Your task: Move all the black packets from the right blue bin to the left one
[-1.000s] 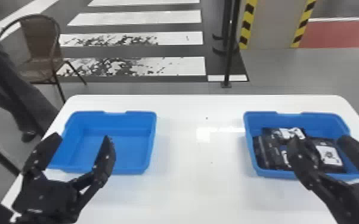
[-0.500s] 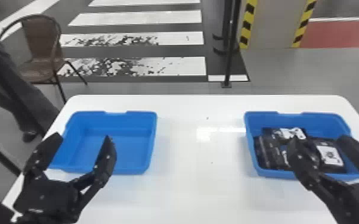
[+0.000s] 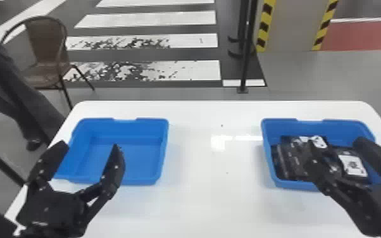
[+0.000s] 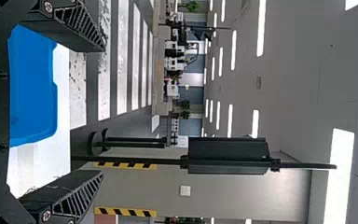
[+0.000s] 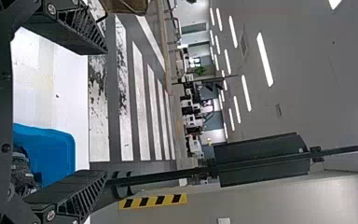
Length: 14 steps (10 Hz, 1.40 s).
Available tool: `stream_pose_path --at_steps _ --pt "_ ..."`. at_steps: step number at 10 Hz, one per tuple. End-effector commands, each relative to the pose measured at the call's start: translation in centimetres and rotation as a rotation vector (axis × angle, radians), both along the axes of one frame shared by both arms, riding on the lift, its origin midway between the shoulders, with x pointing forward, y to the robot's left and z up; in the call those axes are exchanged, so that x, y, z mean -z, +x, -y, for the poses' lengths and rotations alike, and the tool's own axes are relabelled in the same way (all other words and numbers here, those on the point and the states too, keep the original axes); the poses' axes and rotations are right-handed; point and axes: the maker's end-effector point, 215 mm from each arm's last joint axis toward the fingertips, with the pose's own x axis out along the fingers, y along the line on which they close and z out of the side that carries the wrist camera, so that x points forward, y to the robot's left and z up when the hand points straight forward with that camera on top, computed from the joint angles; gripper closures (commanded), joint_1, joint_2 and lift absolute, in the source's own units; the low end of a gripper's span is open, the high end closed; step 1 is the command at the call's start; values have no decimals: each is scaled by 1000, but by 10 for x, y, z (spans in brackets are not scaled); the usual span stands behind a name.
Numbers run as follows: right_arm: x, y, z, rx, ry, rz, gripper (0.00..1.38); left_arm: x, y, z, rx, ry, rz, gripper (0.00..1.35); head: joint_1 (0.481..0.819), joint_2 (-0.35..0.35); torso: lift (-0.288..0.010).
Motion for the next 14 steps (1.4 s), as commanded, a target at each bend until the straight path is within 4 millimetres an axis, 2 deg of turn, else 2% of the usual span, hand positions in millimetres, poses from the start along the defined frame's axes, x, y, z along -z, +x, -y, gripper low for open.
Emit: stream_pose_path --at_steps 1,4,5,6,8,11,14 --pt "10 13 6 0 -30 -45 108 1 -1 0 1 -1 -4 99 695 83 -140" --pt "65 57 49 -25 -167 -211 107 1 1 0 4 -7 -4 99 695 62 -140" --pt "75 67 64 -17 -190 -256 107 2 1 0 4 -9 -6 99 695 38 -140" --pt "86 74 71 -13 -206 -306 107 4 1 -1 3 -8 -11 99 695 10 -140" --pt "120 89 86 -8 -219 -422 108 3 1 0 6 -11 -9 99 695 -23 -140" --pt "160 97 73 -53 -206 -529 108 4 2 1 7 -11 -9 99 695 -36 -140" --pt "181 105 53 -95 -207 -577 107 6 2 0 7 -12 -11 99 695 -17 -140"
